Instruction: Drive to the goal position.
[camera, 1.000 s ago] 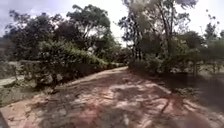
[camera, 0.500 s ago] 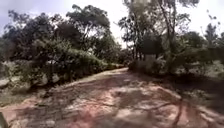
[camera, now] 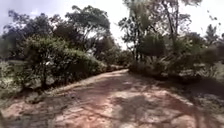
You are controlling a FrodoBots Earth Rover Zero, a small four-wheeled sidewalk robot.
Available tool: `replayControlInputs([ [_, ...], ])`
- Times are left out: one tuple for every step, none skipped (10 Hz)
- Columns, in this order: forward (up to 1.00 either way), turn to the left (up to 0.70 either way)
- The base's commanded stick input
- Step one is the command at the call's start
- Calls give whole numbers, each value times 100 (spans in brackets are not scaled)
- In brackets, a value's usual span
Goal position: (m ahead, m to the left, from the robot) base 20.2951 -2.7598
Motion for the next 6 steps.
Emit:
replayControlInputs([
  [70,0],
  [70,0],
  [70,0],
  [70,0],
  [70,-35],
  [70,-35],
])
